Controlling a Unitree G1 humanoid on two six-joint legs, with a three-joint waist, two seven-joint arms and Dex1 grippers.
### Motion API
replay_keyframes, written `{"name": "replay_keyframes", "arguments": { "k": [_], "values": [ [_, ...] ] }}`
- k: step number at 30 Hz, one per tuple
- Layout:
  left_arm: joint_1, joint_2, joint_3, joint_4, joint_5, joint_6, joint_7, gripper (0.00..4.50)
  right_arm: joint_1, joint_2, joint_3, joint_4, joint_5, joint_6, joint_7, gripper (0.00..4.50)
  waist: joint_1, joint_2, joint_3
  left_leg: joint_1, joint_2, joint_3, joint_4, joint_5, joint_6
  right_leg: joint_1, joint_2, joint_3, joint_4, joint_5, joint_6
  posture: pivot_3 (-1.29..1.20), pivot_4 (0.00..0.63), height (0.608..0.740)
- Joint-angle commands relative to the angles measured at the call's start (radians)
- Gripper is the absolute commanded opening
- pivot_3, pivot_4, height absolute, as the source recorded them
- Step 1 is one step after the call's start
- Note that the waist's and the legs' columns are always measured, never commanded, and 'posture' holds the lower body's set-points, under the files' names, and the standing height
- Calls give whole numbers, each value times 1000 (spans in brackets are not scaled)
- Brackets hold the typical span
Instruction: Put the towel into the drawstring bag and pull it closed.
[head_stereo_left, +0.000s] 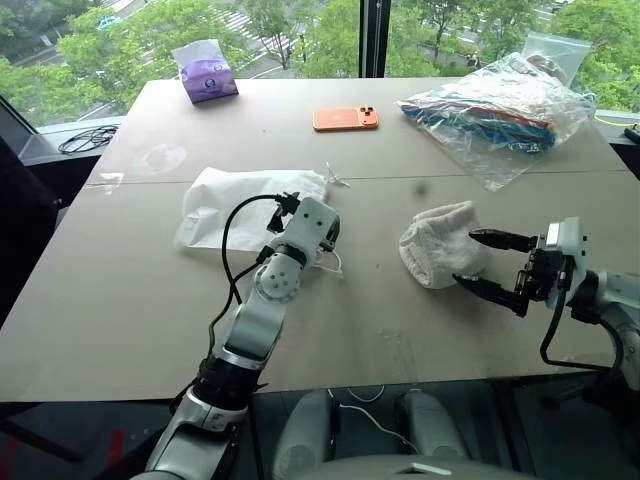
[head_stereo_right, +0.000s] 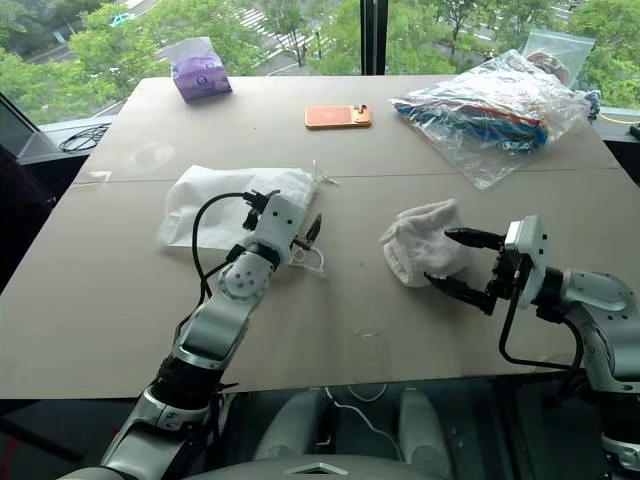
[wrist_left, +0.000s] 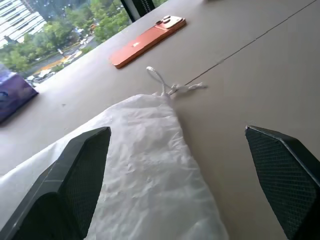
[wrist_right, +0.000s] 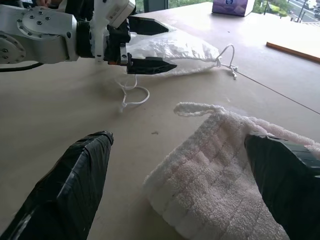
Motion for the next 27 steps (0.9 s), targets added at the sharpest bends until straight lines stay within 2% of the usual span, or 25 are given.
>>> {"name": "replay_keyframes", "arguments": {
  "k": [1,14,17,19,20,25,27],
  "values": [
    [15,-7,-4,1,83,14,36,4432,3,-9,-41,-43,23,-11,-6,4500,2,0,0,0,0,0,0,0,0,0,-1,0,0,0,0,0,150,740],
    [50,-24,25,32,123,-41,23,4432,2,-24,-42,-53,35,1,-9,4500,2,0,0,0,0,-1,0,0,0,0,-3,-2,0,0,0,0,150,740],
    [56,-19,38,22,139,-57,34,3709,4,-27,-42,-50,36,-2,-6,4500,2,0,0,0,0,-1,0,0,0,0,-3,-2,0,0,0,0,150,740],
    [64,-17,48,20,146,-58,34,2956,3,-27,-42,-46,36,-3,-5,4500,2,0,0,0,0,-1,0,0,0,0,-3,-2,0,0,0,0,150,740],
    [67,-17,53,21,150,-56,32,2366,1,-26,-41,-45,36,-4,-5,4500,2,0,0,0,0,-1,0,0,0,0,-3,-2,0,0,0,0,150,740],
    [80,-18,83,18,151,-59,23,51,-4,-22,-37,-41,37,-6,-3,4500,2,0,0,0,0,-1,0,0,0,0,-3,-2,0,0,0,0,150,740],
    [81,-12,97,15,144,-77,16,51,-7,-18,-34,-41,39,-5,-4,4500,2,0,0,0,0,-1,0,0,0,0,-3,-2,0,0,0,0,150,740]
  ]
}}
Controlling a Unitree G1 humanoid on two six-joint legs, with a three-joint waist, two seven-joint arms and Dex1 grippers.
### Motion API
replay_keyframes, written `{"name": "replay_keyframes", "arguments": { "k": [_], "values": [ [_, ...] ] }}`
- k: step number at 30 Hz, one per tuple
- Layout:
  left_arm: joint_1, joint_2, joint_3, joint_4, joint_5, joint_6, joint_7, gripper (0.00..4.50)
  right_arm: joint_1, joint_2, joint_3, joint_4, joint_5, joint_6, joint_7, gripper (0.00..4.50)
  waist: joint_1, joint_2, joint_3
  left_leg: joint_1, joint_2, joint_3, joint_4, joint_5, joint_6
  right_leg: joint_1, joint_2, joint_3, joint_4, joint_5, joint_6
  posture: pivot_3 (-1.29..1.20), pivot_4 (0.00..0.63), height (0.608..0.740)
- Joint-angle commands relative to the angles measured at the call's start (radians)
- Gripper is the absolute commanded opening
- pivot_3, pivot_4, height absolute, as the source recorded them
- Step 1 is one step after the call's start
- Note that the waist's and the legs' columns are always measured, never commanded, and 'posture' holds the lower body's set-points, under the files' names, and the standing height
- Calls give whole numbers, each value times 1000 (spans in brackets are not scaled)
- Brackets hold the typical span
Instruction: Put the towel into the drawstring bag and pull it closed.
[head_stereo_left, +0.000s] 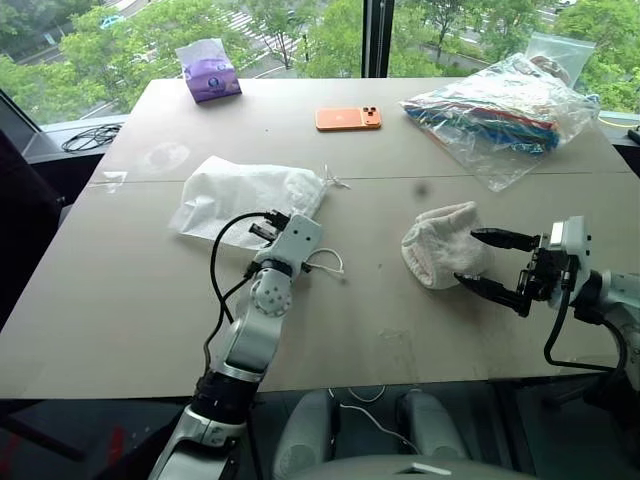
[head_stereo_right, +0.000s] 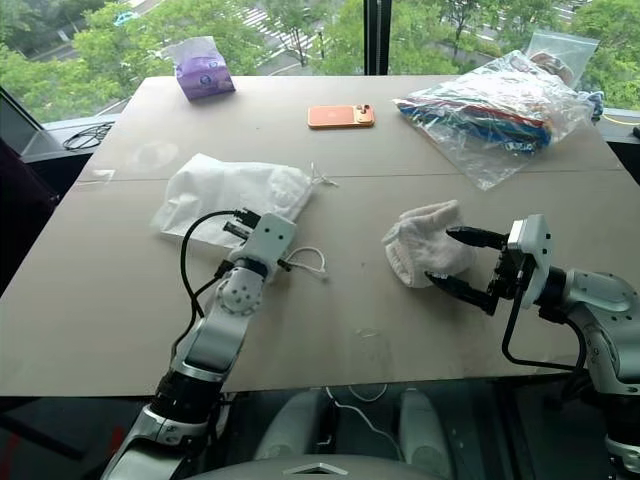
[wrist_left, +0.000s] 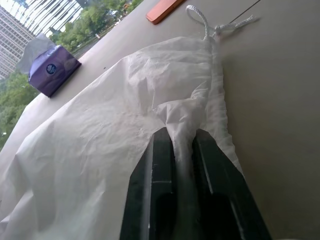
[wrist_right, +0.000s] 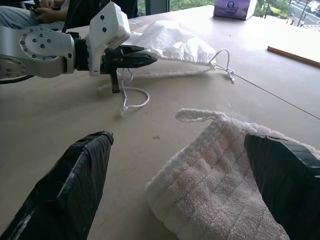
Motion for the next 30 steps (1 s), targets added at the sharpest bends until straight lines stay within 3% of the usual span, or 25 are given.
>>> {"name": "replay_keyframes", "arguments": {
  "k": [1,5,8,10,12,15,19,25,30],
  "values": [
    [0,11,35,-36,-1,-43,-7,51,-14,-4,-25,-23,20,-7,3,4500,0,0,0,0,0,0,0,0,0,0,0,0,0,0,0,0,150,740],
    [-25,19,114,-52,-78,-72,-56,51,-32,10,-9,-17,-6,-1,-41,4500,-1,0,0,0,0,0,0,0,0,0,0,0,0,0,0,0,150,740],
    [-55,47,166,-59,-156,-97,-138,51,-63,33,13,-6,-94,114,-243,4500,-2,0,0,0,0,0,0,0,0,0,0,0,0,0,0,0,150,740],
    [-79,74,199,-58,-250,-89,-245,51,-90,16,54,-9,-215,241,-402,4500,0,0,0,0,0,0,0,0,0,0,-1,0,1,0,0,0,150,740],
    [-94,99,230,-67,-363,-62,-365,51,-144,61,55,27,-240,287,-494,4500,-1,0,0,0,0,0,0,1,-1,-1,-2,0,1,0,-1,0,150,740],
    [-126,106,312,-91,-542,58,-466,51,-175,93,83,34,-244,358,-525,4500,-2,0,0,-1,-1,1,0,1,-2,-1,-2,0,1,0,-1,0,150,740],
    [-168,170,375,-76,-663,126,-569,51,-201,153,83,75,-240,461,-595,4500,-3,0,0,-3,-1,-1,0,1,-2,-2,-1,-2,0,0,0,0,150,740],
    [-244,257,398,3,-714,146,-635,51,-221,284,60,106,-62,813,-593,4500,-9,-2,-1,-1,-1,-2,0,1,-1,0,1,-3,0,0,0,0,150,740],
    [-273,258,404,36,-740,163,-632,51,-222,311,113,80,-31,864,-553,4500,-33,-7,-5,1,1,-4,-1,1,-1,1,4,-3,0,0,0,0,150,740]
  ]
}}
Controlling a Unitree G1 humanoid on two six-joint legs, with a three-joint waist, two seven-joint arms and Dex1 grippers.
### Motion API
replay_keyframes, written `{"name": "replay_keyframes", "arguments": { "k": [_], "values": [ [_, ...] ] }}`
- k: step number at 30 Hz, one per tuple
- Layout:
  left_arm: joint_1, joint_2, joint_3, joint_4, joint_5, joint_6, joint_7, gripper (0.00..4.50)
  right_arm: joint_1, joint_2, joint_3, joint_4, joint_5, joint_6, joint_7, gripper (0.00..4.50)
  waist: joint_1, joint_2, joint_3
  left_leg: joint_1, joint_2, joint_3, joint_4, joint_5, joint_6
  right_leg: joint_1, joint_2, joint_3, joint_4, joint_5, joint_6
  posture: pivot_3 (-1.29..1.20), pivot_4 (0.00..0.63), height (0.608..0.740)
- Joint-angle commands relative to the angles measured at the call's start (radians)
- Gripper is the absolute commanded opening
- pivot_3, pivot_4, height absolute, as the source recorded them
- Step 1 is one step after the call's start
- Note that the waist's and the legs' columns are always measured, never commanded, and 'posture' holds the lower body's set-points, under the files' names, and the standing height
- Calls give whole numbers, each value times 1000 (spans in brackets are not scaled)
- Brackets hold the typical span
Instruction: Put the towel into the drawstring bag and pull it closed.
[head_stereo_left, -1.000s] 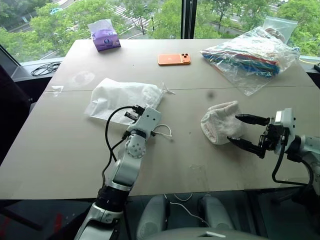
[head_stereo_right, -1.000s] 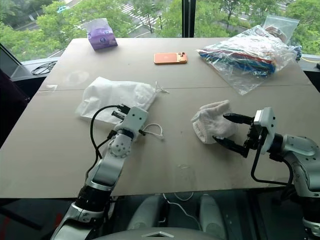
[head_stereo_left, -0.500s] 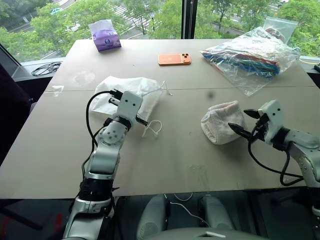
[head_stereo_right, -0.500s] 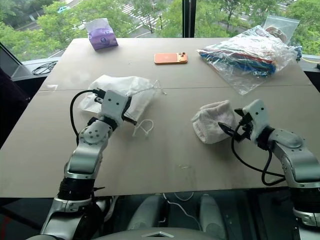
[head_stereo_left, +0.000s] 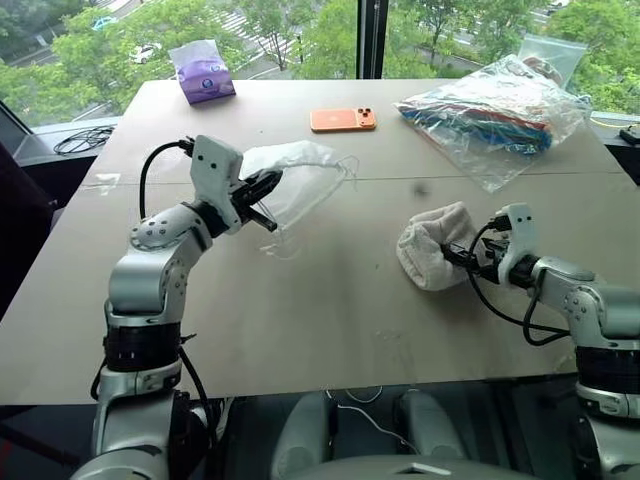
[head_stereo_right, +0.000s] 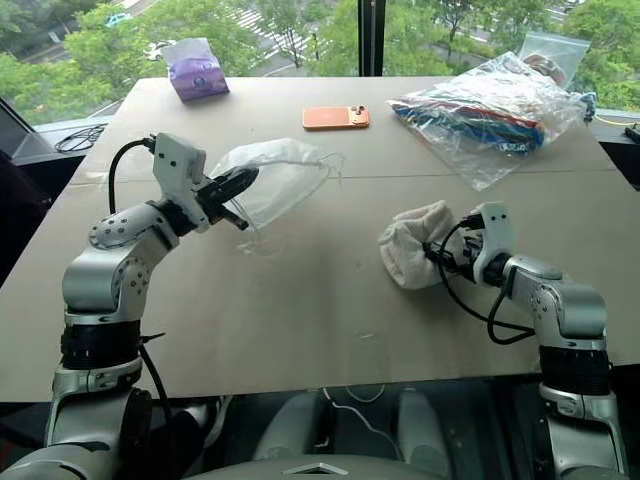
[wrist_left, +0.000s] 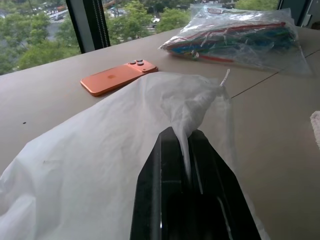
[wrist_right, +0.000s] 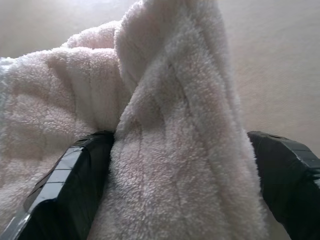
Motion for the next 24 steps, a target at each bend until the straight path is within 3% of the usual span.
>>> {"name": "replay_keyframes", "arguments": {
  "k": [1,6,9,11,12,18,24],
  "values": [
    [-28,9,16,-11,-33,16,-4,51,37,19,121,1,49,91,64,4500,-9,0,0,0,1,0,0,0,0,0,1,1,0,0,0,0,150,740],
    [-14,8,9,-23,-47,34,-16,0,40,18,159,-21,76,133,99,2495,-27,0,0,1,3,0,-1,0,0,0,4,2,1,0,-1,0,150,740],
    [-12,2,13,-27,-67,51,-17,0,36,32,130,-21,104,156,100,1343,-27,0,0,2,3,0,-1,0,0,0,4,2,1,0,-1,0,150,740],
    [-9,5,11,-28,-74,58,-19,0,34,46,96,-25,134,176,103,290,-27,0,0,2,3,0,-1,0,0,0,4,2,1,0,-1,0,150,740],
    [-8,6,10,-28,-75,60,-20,0,32,54,78,-29,151,188,102,35,-27,0,0,2,3,0,-1,0,0,0,4,2,1,0,-1,0,150,740],
    [-12,16,1,-13,-81,67,-36,0,4,178,-92,-68,324,286,48,35,-22,1,1,0,3,0,-1,0,0,-1,3,2,1,0,-1,0,150,740],
    [-21,13,-9,-11,-105,101,-57,0,-158,465,-295,-48,524,349,-221,35,-23,3,2,-3,2,0,-1,0,-1,-6,3,3,4,0,-1,0,150,740]
  ]
}}
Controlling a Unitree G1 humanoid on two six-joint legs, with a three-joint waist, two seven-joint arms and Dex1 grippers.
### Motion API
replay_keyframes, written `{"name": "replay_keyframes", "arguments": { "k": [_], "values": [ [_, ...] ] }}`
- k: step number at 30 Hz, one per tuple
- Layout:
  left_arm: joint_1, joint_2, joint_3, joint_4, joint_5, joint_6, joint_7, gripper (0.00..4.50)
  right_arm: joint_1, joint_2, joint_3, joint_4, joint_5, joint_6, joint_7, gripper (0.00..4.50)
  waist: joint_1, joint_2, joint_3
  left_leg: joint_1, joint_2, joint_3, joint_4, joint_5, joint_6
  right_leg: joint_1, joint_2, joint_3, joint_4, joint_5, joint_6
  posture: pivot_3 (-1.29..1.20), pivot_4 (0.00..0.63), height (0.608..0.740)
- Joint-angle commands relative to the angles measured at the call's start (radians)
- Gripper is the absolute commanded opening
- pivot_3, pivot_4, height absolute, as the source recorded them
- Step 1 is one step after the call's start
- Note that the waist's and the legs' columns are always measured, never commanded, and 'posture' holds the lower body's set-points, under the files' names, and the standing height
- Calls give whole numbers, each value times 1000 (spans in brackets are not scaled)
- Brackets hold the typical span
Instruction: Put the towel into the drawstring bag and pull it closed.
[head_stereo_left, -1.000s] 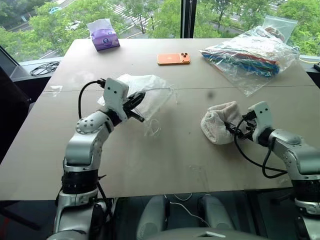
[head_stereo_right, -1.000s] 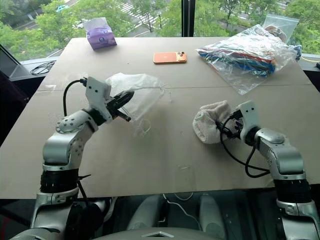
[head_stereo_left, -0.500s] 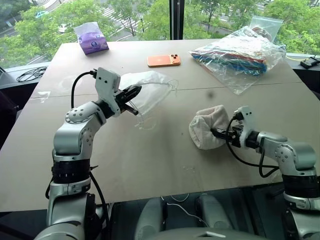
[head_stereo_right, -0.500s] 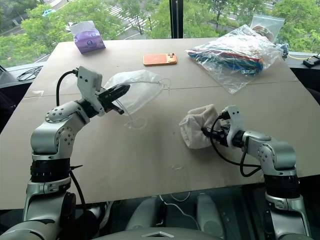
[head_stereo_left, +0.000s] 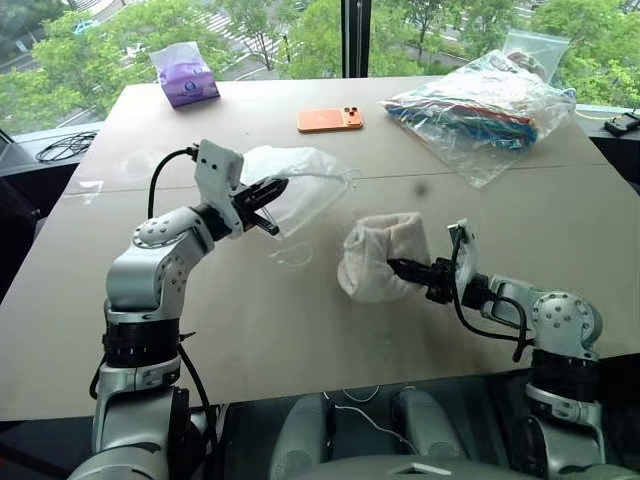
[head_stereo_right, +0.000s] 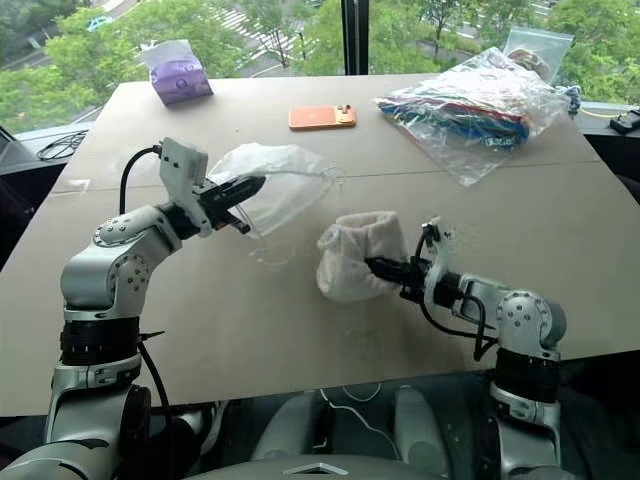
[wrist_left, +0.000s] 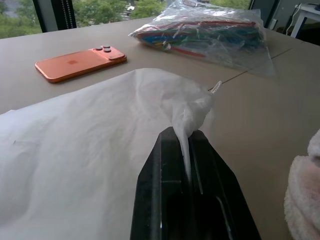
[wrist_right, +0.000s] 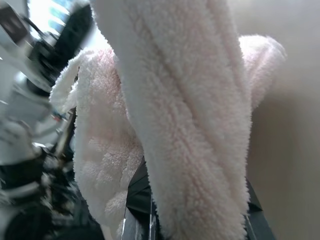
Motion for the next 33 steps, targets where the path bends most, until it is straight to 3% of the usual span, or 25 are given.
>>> {"name": "replay_keyframes", "arguments": {
  "k": [1,7,23,33],
  "values": [
    [-22,9,-1,-24,-30,16,-15,0,-85,95,-84,-13,125,17,-144,35,2,0,0,0,0,-1,0,0,-1,0,0,-1,0,0,0,0,150,740],
    [-34,-7,6,-33,-75,54,-16,0,-144,196,-80,64,171,-52,-287,35,8,1,1,-7,-3,-4,0,1,-2,-4,-3,-5,-2,0,0,0,150,740],
    [-133,-125,146,-74,-268,300,253,0,-68,263,139,111,129,-359,-300,35,-1,1,1,-13,-4,-5,1,2,-4,-10,-4,-7,0,0,0,0,150,740],
    [-191,-197,214,-56,-386,430,400,0,-185,331,150,242,204,-651,-327,35,-1,1,1,-12,-4,-6,1,3,-4,-10,-4,-7,0,0,0,0,150,740]
  ]
}}
